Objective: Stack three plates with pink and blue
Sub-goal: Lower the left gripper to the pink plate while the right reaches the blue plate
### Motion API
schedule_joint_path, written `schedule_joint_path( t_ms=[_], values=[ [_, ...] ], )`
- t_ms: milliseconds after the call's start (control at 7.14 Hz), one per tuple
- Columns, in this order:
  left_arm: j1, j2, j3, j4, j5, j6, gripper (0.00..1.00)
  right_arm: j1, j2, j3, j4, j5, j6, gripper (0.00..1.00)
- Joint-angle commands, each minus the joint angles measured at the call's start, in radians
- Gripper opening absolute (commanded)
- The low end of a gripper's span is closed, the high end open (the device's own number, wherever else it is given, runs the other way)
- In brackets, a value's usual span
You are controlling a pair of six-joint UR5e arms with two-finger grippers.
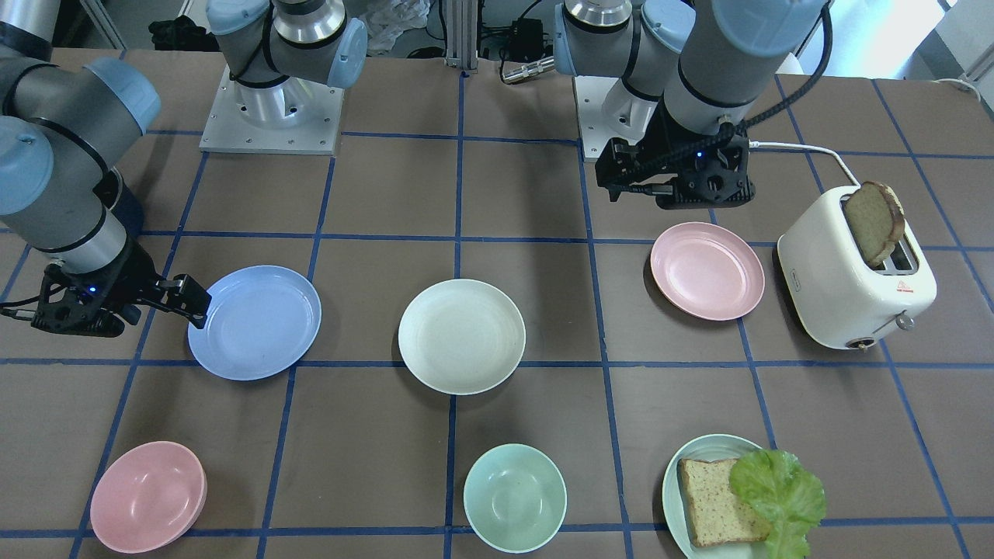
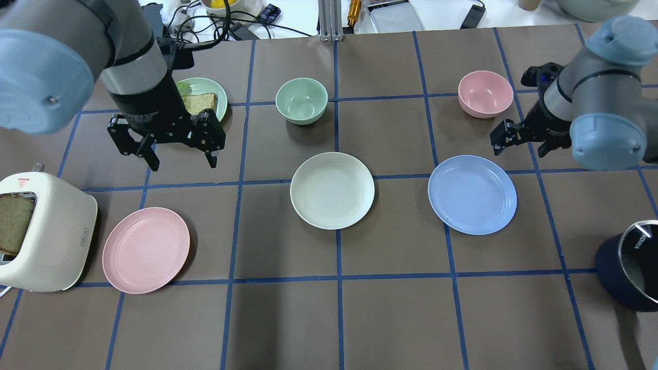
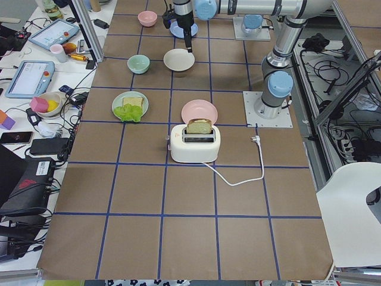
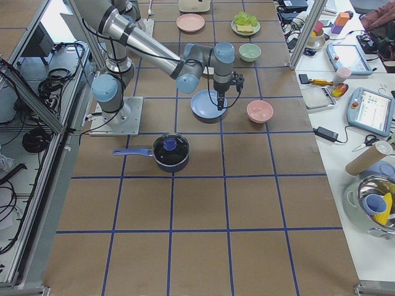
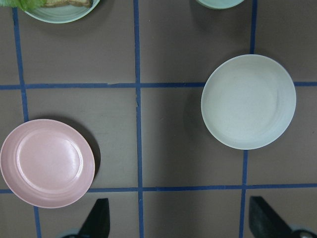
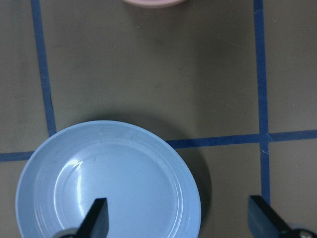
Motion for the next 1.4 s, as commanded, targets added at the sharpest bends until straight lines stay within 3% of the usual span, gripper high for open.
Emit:
schedule_joint_path(
  t_ms=[0, 140, 280, 420, 560, 700, 840, 980, 1120, 1260],
  values=[
    [0.122, -0.036, -0.235, 0.256, 0.006, 0.059, 1.0, -0.036, 0.053, 0.089, -0.068, 0.044, -0.036, 0.79],
    [0.133, -0.034, -0.353, 0.38, 0.032, 0.062, 1.0, -0.044, 0.054, 0.122, -0.073, 0.063, -0.042, 0.77],
    [0.136, -0.042, -0.466, 0.525, 0.129, 0.088, 1.0, -0.062, 0.057, 0.123, -0.073, 0.066, -0.044, 0.77],
    [0.136, -0.056, -0.539, 0.615, 0.133, 0.093, 0.91, -0.094, 0.062, 0.123, -0.071, 0.075, -0.088, 0.77],
    [0.136, -0.072, -0.556, 0.62, 0.13, 0.089, 0.77, -0.107, 0.062, 0.123, -0.071, 0.093, -0.096, 0.77],
    [0.136, -0.091, -0.561, 0.625, 0.133, 0.087, 0.77, -0.107, 0.064, 0.126, -0.07, 0.118, -0.097, 0.69],
    [0.136, -0.103, -0.561, 0.627, 0.132, 0.085, 0.77, -0.107, 0.064, 0.126, -0.056, 0.147, -0.1, 0.4],
    [0.136, -0.111, -0.561, 0.628, 0.13, 0.085, 0.73, -0.109, 0.064, 0.12, -0.058, 0.15, -0.123, 0.18],
    [0.136, -0.112, -0.561, 0.628, 0.115, 0.088, 0.58, -0.109, 0.064, 0.121, -0.056, 0.15, -0.14, 0.01],
    [0.136, -0.114, -0.56, 0.628, 0.113, 0.095, 0.27, -0.11, 0.064, 0.115, -0.056, 0.147, -0.152, 0.0]
  ],
)
